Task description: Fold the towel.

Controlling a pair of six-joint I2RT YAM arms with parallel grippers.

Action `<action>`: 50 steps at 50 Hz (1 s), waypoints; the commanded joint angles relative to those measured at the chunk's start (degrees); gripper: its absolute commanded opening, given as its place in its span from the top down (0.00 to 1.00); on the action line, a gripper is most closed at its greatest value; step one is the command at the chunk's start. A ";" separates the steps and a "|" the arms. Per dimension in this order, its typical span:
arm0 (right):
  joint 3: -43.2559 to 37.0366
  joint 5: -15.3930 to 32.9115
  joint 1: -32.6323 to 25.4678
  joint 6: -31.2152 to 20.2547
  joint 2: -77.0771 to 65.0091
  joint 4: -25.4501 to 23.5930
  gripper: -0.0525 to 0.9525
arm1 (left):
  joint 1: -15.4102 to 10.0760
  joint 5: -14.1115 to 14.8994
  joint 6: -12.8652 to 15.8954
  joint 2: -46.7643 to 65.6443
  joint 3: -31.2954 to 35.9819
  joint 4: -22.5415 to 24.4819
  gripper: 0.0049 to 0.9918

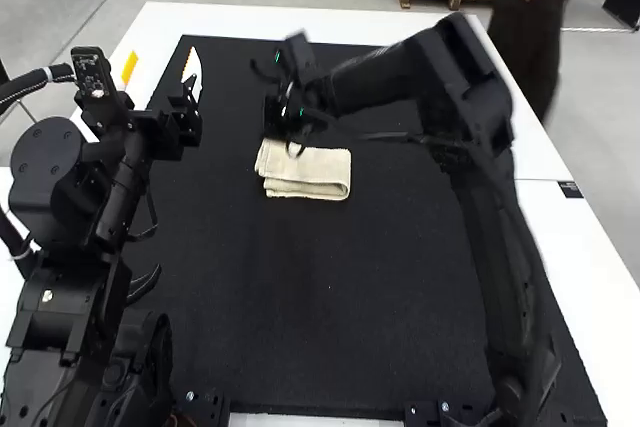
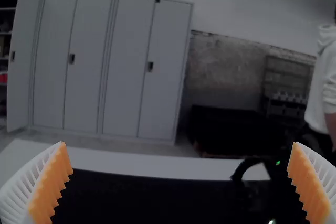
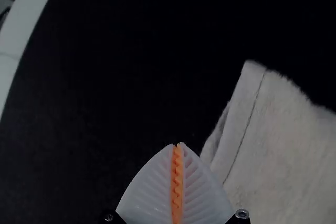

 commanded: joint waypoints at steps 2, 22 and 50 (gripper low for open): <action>3.01 3.04 -6.94 -2.14 -11.66 -0.75 0.95 | -0.29 -0.38 0.46 -0.69 0.31 1.09 0.02; -11.23 4.27 -28.12 -10.05 -43.48 -4.00 0.95 | 0.15 -2.58 0.99 -0.69 0.75 3.81 0.02; -72.66 7.70 -46.67 -21.65 -108.08 17.62 0.95 | 0.15 -8.91 6.44 -0.69 -5.41 13.13 0.03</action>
